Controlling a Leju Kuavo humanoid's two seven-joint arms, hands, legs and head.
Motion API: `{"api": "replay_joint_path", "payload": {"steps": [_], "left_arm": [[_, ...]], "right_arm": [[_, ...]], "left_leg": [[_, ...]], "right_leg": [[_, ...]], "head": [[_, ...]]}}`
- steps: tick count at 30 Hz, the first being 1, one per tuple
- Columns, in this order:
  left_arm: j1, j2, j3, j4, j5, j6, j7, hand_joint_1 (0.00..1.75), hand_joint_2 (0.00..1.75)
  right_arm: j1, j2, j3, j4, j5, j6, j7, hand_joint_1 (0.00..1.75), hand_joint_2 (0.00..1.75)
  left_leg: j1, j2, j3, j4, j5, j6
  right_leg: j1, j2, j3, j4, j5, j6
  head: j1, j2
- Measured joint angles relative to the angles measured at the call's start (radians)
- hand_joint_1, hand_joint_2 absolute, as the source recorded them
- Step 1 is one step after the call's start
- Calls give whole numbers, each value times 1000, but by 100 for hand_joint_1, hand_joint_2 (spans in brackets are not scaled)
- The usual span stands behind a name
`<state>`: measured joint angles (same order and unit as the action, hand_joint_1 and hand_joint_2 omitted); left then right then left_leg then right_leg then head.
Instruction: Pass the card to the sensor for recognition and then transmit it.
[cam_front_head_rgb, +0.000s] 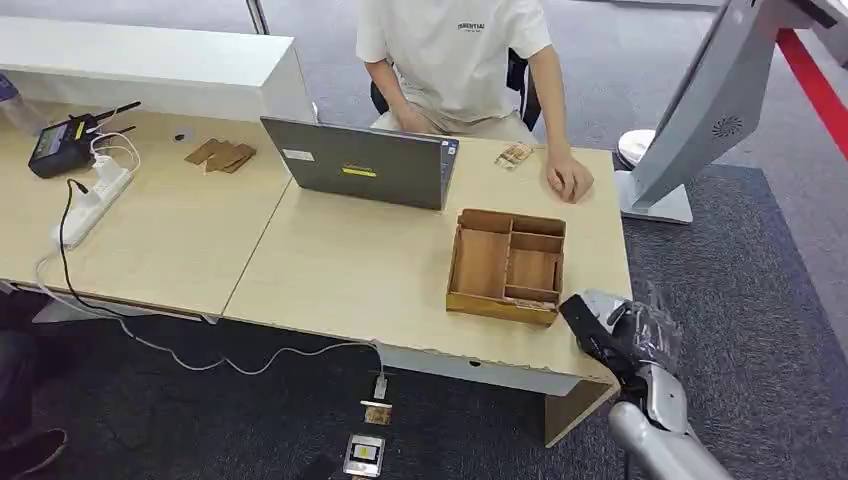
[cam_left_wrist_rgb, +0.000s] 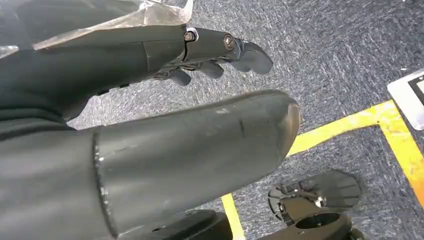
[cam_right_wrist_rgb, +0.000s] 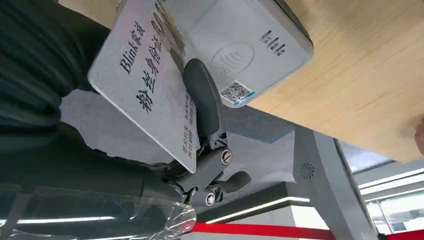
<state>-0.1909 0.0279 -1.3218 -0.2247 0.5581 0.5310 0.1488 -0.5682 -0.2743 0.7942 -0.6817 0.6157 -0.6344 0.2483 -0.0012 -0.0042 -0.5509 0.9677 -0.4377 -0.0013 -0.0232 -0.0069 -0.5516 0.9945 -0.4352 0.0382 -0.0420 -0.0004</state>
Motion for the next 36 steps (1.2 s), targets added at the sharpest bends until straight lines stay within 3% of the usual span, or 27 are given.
{"api": "replay_joint_path", "payload": {"steps": [9,16,25,30,36], "left_arm": [[0,0,0,0,-2,1,-21,0,0],[1,0,0,0,-3,2,-27,0,0],[4,0,0,0,-6,1,-22,0,0],[4,0,0,0,-7,-2,-17,0,0],[-7,0,-3,0,-28,-25,-14,0,0]], "right_arm": [[1,13,4,30,-6,25,-21,175,175],[2,5,0,17,-8,-36,-31,175,175],[39,-11,-179,-260,117,-63,-56,175,175],[38,-11,-254,-436,26,-66,-61,175,175],[11,8,-247,-522,-152,-48,-107,175,175]], "left_leg": [[0,0,1,0,0,0],[0,0,1,0,0,0],[0,0,0,0,0,0],[0,0,0,0,0,0],[0,0,0,0,0,0]], "right_leg": [[0,0,1,0,0,0],[0,0,1,0,0,0],[0,0,1,0,0,0],[0,0,1,0,0,0],[0,0,1,0,0,0]], "head": [[0,0],[0,0],[0,0],[0,0],[0,0]]}}
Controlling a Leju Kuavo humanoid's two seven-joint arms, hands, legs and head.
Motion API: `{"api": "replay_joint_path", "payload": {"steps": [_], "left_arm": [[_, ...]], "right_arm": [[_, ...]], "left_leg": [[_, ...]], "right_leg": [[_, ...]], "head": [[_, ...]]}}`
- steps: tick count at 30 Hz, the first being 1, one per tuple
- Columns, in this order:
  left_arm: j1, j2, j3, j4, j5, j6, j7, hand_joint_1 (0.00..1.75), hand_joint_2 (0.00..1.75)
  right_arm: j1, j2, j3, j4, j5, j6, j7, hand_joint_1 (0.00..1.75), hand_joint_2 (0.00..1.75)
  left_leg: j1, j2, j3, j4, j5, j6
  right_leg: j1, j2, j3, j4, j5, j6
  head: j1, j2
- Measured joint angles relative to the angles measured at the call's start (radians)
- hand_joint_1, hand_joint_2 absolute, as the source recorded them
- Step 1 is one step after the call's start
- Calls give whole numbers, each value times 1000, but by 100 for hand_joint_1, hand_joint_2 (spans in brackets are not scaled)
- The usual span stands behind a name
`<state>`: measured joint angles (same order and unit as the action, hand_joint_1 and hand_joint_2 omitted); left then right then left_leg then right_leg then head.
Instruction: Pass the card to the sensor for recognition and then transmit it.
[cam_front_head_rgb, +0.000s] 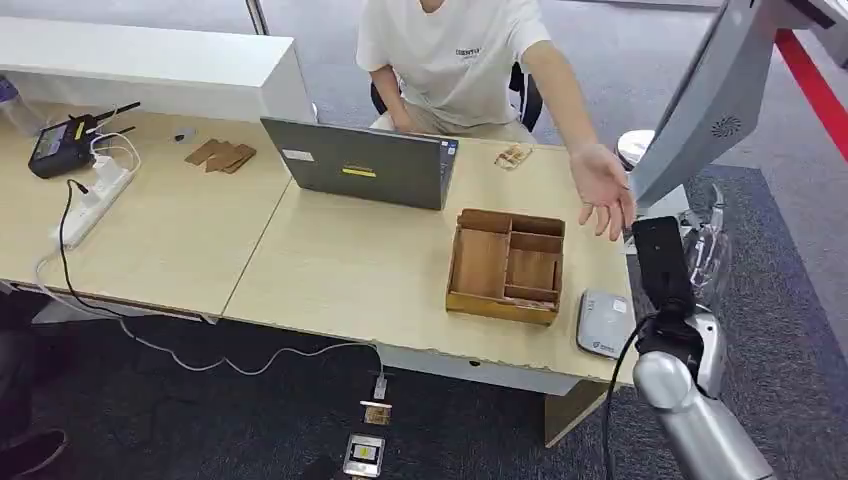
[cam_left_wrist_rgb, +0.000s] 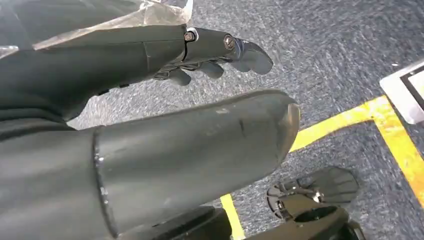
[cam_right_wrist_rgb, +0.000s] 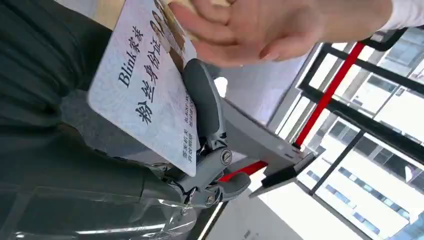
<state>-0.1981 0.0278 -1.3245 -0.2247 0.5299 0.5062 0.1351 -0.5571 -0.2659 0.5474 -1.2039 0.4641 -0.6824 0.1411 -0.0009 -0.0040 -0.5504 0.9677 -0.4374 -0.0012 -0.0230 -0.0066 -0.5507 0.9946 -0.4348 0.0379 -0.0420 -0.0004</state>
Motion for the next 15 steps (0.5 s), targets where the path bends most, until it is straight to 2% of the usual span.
{"api": "replay_joint_path", "payload": {"steps": [3,6,15], "left_arm": [[-12,-1,-5,0,-17,-12,8,0,0],[-26,-3,-14,0,-34,-24,15,0,0],[-57,-9,-53,0,-70,-57,15,0,0]], "right_arm": [[-37,25,13,17,-57,6,-37,175,175],[-86,51,36,69,-85,18,-45,175,175],[-193,107,103,275,-100,40,-36,175,175]], "left_leg": [[0,0,0,0,0,0],[0,0,0,0,0,0],[1,-1,-1,0,0,0]], "right_leg": [[0,0,0,0,0,0],[0,0,0,0,0,0],[0,0,-1,0,0,0]], "head": [[0,0],[0,0],[0,0]]}}
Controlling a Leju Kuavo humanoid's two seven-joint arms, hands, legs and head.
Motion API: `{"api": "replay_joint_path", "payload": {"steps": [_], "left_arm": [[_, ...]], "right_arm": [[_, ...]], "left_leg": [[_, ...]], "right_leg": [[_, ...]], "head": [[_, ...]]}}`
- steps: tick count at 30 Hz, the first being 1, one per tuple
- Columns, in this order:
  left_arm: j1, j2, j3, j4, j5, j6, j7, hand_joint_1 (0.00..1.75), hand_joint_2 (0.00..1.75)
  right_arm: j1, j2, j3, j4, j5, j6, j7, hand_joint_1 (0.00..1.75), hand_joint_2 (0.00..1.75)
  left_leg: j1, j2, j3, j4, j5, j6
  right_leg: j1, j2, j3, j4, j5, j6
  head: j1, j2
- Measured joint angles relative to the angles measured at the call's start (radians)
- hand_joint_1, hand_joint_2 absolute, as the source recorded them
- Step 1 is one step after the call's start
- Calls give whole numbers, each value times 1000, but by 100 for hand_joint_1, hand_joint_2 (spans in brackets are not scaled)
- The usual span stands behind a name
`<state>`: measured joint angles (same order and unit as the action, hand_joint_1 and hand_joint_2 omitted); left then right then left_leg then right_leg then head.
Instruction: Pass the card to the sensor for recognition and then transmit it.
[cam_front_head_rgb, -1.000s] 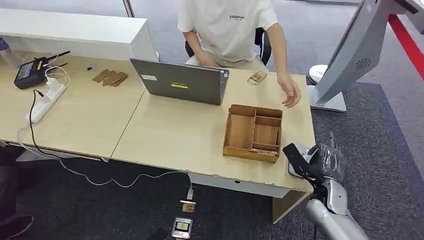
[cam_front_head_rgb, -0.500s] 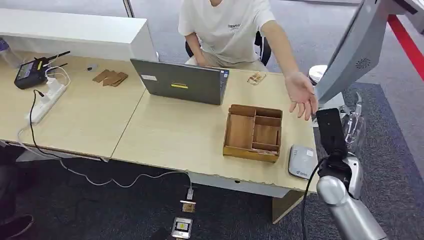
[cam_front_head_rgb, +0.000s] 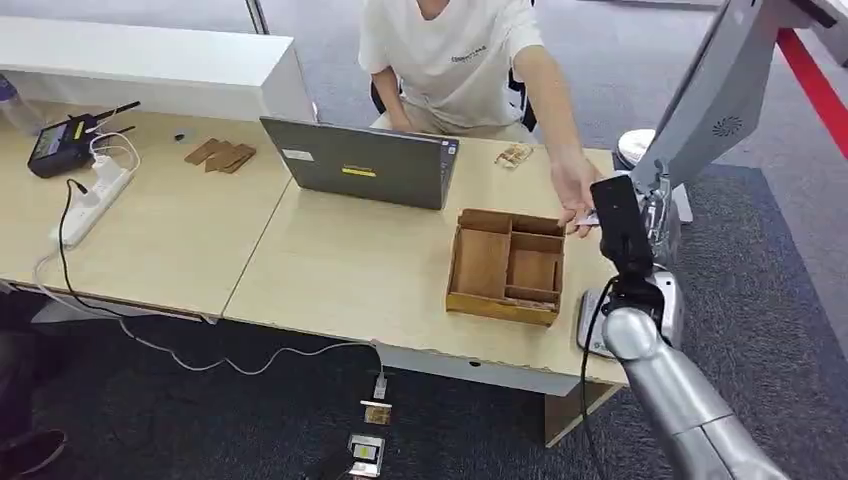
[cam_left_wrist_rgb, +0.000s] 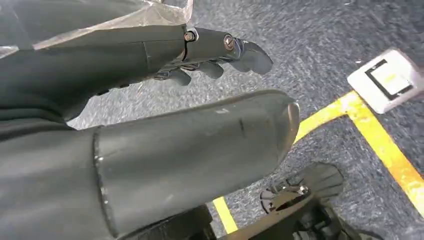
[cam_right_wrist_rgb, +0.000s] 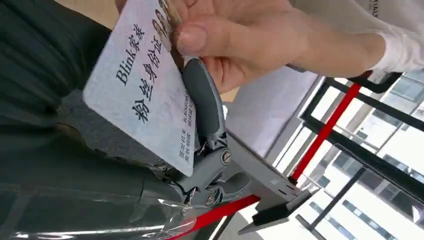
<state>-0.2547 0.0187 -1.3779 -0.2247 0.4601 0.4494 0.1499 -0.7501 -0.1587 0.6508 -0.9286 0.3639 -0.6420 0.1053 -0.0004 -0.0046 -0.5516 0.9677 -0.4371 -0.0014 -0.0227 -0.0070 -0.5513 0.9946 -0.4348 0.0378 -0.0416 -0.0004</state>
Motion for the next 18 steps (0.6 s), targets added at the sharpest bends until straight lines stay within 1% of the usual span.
{"api": "replay_joint_path", "payload": {"steps": [7,8,9,10,11,18], "left_arm": [[-11,-1,-22,0,-17,-13,-7,0,0],[-12,-1,-24,0,-17,-13,-7,0,0],[-12,-1,-26,0,-17,-13,-8,0,0],[-12,-2,-26,0,-17,-13,-8,0,0],[-12,-2,-27,0,-17,-13,-10,0,0],[-12,-1,-34,0,-13,-11,-14,0,0]], "right_arm": [[-60,38,30,146,-24,8,1,175,175],[-68,41,33,166,-27,8,-2,169,175],[-72,46,35,178,-30,7,-5,65,175],[-77,48,39,191,-34,6,-9,5,175],[-82,51,42,202,-36,5,-13,0,175],[-99,65,56,255,-50,0,-22,0,175]], "left_leg": [[0,0,0,0,0,0],[0,0,0,0,0,0],[0,0,0,0,0,0],[0,0,-1,0,0,0],[0,0,-1,0,0,0],[0,0,-1,0,-1,0]], "right_leg": [[0,0,0,0,0,0],[0,0,0,0,0,0],[0,0,-1,0,0,0],[0,0,-1,0,0,0],[0,0,-1,0,0,0],[0,0,-1,0,-1,0]], "head": [[0,0],[0,0],[0,0],[0,0],[-1,0],[0,0]]}}
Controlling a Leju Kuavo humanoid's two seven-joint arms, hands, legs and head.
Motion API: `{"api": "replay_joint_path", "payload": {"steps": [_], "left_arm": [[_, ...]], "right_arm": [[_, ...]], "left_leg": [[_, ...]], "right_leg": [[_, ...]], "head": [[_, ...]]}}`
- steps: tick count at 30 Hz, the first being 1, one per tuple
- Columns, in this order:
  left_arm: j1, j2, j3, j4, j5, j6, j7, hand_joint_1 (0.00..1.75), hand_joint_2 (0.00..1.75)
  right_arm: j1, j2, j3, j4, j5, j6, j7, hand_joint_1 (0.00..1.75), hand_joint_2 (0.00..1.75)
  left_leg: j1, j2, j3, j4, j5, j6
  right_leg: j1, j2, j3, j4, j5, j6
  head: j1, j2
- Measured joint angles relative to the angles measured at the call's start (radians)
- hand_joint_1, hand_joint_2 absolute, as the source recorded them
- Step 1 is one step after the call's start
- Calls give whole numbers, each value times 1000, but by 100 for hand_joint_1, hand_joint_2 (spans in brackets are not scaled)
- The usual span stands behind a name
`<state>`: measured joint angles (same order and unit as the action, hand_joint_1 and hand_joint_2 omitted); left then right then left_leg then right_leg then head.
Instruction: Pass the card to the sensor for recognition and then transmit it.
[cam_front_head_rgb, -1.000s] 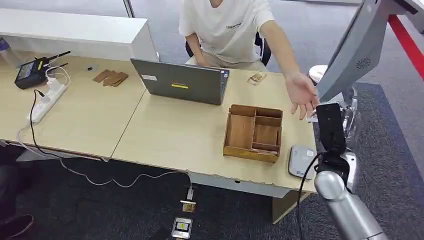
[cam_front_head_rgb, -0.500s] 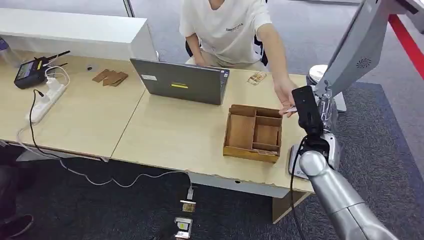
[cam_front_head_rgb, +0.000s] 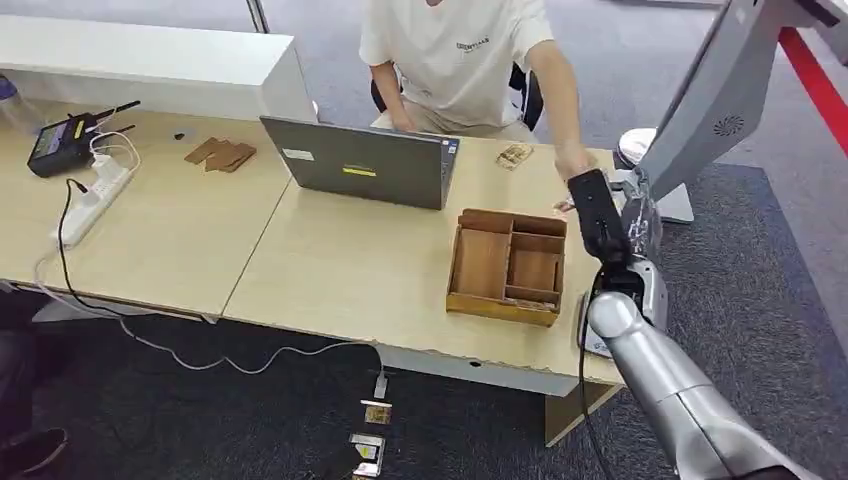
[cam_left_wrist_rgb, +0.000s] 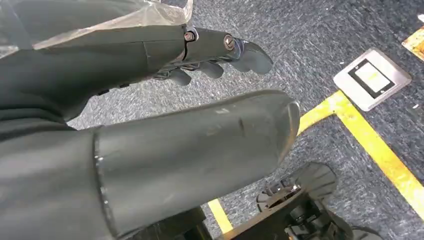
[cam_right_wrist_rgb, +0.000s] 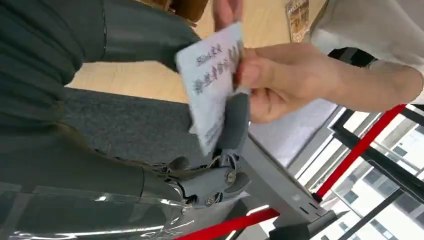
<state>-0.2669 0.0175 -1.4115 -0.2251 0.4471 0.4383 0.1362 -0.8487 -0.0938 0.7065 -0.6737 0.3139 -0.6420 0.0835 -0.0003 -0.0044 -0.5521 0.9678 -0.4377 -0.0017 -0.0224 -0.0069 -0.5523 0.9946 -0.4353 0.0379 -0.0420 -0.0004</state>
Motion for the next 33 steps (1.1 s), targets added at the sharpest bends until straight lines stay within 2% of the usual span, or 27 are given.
{"api": "replay_joint_path", "payload": {"steps": [7,11,14,18,26,33], "left_arm": [[1,1,-2,0,5,4,0,0,0],[7,2,-2,0,18,19,0,0,0],[13,2,-2,0,26,27,0,0,0],[25,3,0,0,39,40,0,0,0],[37,4,15,0,61,56,0,0,0],[57,16,37,0,78,71,-23,0,0]], "right_arm": [[-4,6,10,16,-30,-2,-15,0,175],[-2,5,13,-2,-121,-5,-40,0,175],[6,-3,15,-49,-180,-4,-49,0,175],[66,-38,20,-205,-244,16,-40,0,175],[145,-87,67,-416,-194,98,-2,0,175],[201,-104,103,-443,-134,135,-2,0,175]], "left_leg": [[0,0,1,0,0,0],[0,0,1,0,0,0],[0,0,1,0,0,0],[0,0,1,0,0,0],[0,1,1,0,0,0],[1,1,1,0,0,0]], "right_leg": [[0,0,0,0,0,0],[0,0,0,0,1,0],[0,0,0,0,0,0],[0,1,0,0,0,0],[0,1,1,0,0,0],[1,1,1,0,0,0]], "head": [[0,0],[0,0],[0,0],[0,0],[0,0],[0,0]]}}
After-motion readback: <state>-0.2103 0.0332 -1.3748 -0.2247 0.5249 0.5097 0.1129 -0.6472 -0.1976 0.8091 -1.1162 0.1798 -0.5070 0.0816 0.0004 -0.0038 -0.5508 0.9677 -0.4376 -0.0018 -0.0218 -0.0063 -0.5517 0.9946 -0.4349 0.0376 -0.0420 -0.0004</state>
